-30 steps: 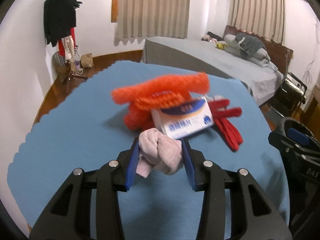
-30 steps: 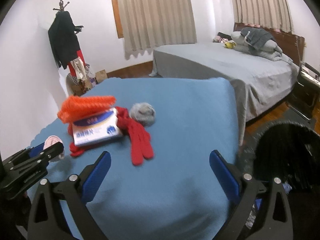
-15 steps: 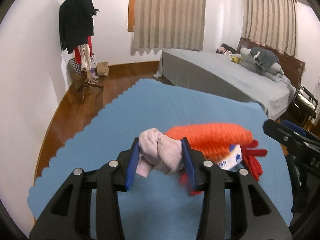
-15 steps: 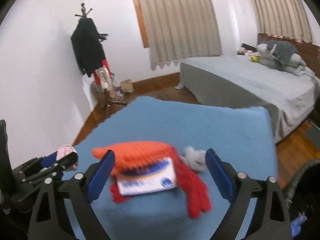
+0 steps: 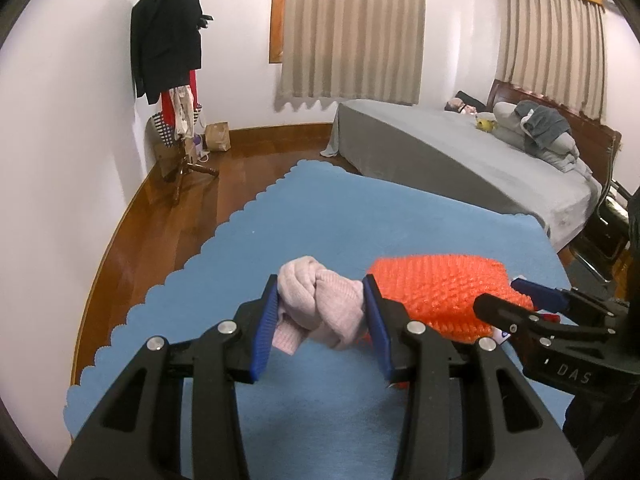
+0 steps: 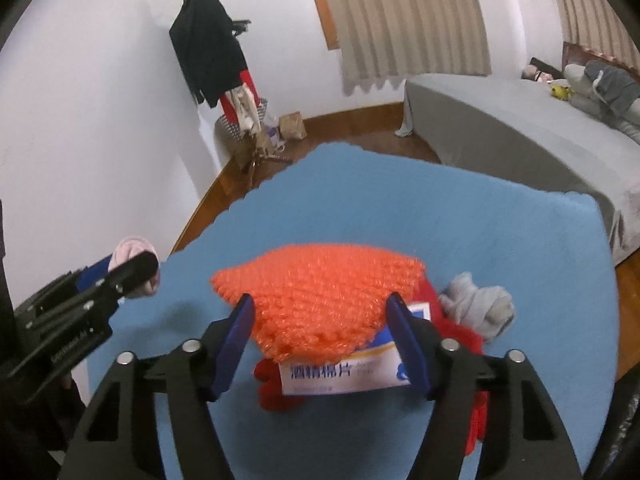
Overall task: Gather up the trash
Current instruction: 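Grasp the orange foam net with the right gripper while the left gripper holds the pink cloth, then carry the orange net and pink cloth over the bin and open both grippers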
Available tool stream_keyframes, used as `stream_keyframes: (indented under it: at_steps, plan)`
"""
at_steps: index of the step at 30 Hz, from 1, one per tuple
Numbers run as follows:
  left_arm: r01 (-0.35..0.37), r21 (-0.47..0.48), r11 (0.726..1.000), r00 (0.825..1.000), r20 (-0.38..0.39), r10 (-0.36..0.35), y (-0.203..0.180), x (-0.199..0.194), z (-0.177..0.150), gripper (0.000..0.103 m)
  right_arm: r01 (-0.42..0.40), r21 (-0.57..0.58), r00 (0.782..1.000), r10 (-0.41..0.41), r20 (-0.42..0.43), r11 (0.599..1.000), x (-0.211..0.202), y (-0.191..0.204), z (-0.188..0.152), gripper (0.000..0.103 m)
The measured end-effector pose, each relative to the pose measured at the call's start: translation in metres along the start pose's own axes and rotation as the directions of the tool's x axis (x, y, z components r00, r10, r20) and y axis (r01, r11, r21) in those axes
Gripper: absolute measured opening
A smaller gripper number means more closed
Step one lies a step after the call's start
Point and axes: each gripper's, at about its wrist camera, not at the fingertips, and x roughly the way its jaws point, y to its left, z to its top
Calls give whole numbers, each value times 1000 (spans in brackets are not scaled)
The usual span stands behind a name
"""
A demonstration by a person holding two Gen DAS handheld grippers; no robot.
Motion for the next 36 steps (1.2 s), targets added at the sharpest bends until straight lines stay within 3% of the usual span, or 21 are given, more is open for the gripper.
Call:
stream_keyframes:
  at_steps: [4, 6, 9, 19, 36]
  plan:
    - [4, -6, 1000, 1000, -9, -4, -1, 3, -2, 40, -37, 16, 999, 36, 8, 999, -4, -3, -3, 38]
    - [5, -4, 1000, 1000, -9, -5, 0, 3, -2, 40, -52, 14, 998, 52, 19, 999, -11, -6, -5, 25]
    - [8, -2, 1000, 1000, -8, -8, -2, 2, -2, 40, -58, 8, 998, 57, 29, 998, -20, -7, -7, 18]
    - [43, 27, 999, 999, 5, -43, -17, -8, -6, 40, -29, 54, 996, 24, 85, 998, -61, -23, -17, 17]
    - [178, 99, 979, 983, 25, -181, -92, -27, -9, 40, 73, 152, 984, -96, 150, 986, -127, -72, -32, 17]
